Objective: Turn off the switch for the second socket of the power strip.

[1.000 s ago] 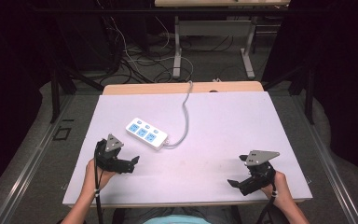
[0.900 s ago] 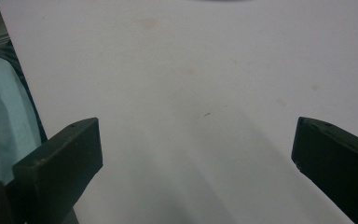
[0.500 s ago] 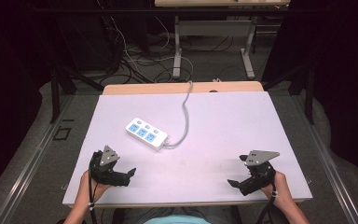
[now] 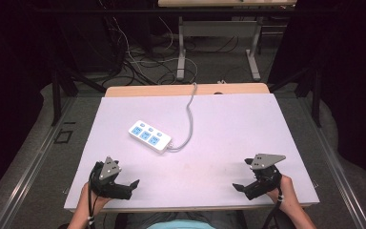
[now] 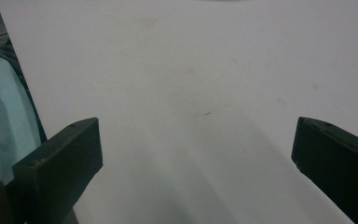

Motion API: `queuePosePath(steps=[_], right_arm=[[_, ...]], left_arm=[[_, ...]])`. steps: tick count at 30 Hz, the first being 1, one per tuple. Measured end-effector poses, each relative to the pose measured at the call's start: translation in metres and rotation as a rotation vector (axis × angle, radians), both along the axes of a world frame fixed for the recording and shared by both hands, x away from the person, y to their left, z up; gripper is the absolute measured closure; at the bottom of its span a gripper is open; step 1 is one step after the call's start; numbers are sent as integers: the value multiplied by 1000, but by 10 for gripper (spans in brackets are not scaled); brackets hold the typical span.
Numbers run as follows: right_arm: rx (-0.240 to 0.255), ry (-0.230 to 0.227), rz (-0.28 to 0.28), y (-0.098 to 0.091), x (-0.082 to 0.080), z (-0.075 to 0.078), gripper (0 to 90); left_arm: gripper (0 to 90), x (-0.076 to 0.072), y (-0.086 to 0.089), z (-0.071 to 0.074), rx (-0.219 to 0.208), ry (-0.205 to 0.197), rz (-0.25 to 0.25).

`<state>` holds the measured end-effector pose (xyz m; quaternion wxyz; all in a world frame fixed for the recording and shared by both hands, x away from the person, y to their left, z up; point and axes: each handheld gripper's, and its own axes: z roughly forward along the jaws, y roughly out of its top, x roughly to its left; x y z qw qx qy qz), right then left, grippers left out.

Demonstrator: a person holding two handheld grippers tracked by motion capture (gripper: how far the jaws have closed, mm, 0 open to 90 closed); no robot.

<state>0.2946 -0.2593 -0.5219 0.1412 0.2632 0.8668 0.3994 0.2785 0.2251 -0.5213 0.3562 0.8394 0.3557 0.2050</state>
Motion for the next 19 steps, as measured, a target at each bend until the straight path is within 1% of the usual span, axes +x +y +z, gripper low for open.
queuePosePath(steps=[4,6,8,9,10,11,12,13,18,19], right_arm=[[-1,-1,1,0,0,0,13],[-12,8,9,-1,0,1,13],[-12,8,9,-1,0,1,13],[-12,7,11,-1,0,1,13],[6,-9,5,0,0,-1,13],[4,-10,3,0,0,-1,13],[-9,9,6,0,0,1,13],[7,-8,-2,0,0,-1,13],[1,-4,0,0,0,0,13],[8,-8,0,0,0,-1,13]], left_arm=[[1,-5,0,-1,-4,-12,1],[1,-7,0,-1,2,-19,-1],[1,-8,0,-2,1,-18,-3],[1,-9,0,-3,-7,-20,-2],[1,-9,1,-3,-5,-19,-1],[1,-8,1,-3,1,-17,0],[1,-8,1,-2,9,-15,-3],[1,-7,1,-3,6,-15,-3],[1,-7,1,-4,16,-7,-10],[1,-7,1,-4,9,-7,-10]])
